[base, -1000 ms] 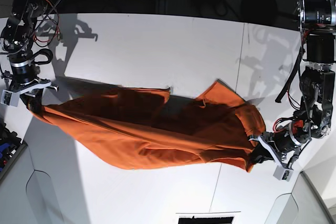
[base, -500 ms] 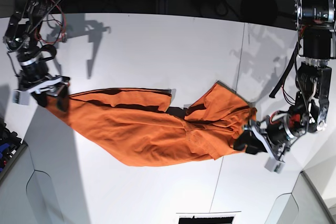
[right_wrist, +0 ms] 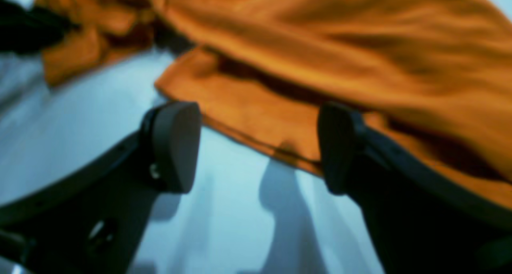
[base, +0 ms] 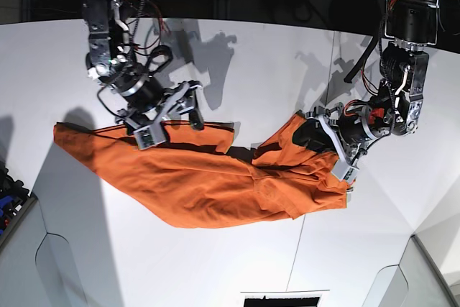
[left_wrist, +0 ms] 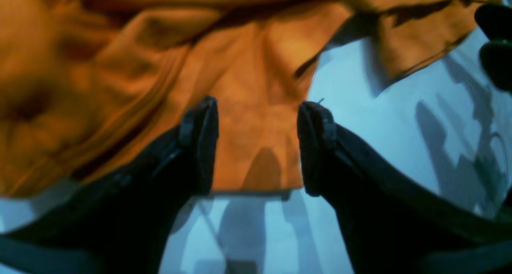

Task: Layout the t-shirt on the table in an organized manner, then fold the t-shirt properly
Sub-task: 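Lift the shirt and pull the grippers apart to stretch it out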

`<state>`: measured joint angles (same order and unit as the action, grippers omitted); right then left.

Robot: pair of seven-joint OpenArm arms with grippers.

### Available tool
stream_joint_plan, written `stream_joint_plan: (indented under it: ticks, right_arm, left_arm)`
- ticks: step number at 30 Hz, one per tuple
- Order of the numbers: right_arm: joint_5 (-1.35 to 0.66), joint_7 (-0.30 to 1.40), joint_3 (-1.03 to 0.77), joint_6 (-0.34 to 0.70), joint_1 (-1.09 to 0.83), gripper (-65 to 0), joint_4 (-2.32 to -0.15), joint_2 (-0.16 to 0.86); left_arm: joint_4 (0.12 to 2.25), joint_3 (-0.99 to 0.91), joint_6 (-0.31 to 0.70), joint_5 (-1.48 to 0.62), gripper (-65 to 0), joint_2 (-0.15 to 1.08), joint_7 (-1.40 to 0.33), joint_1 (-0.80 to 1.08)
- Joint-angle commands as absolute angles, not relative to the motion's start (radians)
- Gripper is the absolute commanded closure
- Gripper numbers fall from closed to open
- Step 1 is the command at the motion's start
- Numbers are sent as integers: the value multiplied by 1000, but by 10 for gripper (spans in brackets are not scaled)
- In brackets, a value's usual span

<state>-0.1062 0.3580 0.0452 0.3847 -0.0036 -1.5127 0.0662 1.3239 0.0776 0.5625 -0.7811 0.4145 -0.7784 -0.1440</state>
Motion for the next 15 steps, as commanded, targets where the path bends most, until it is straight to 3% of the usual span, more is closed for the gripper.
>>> stream_joint_plan:
  ticks: [1, 10, 12, 13, 15]
  right_arm:
    - [-92, 332, 70, 365, 31, -449, -1497, 66]
    - [-46, 311, 229, 281, 194, -443, -1241, 57]
    - [-33, 311, 231, 281, 199, -375, -1237, 49]
    - [-34, 310, 231, 281, 199, -311, -1237, 49]
    - [-33, 311, 231, 281, 196, -148, -1237, 49]
  left_arm:
    - [1343, 72, 573, -787, -340, 415, -755, -166]
    - [1341, 75, 527, -663, -339, 390, -714, -157]
    - [1341, 75, 527, -661, -321, 391, -714, -157]
    - [1341, 75, 527, -661, -278, 390, -714, -157]
    - [1341, 75, 528, -660, -133, 391, -706, -151]
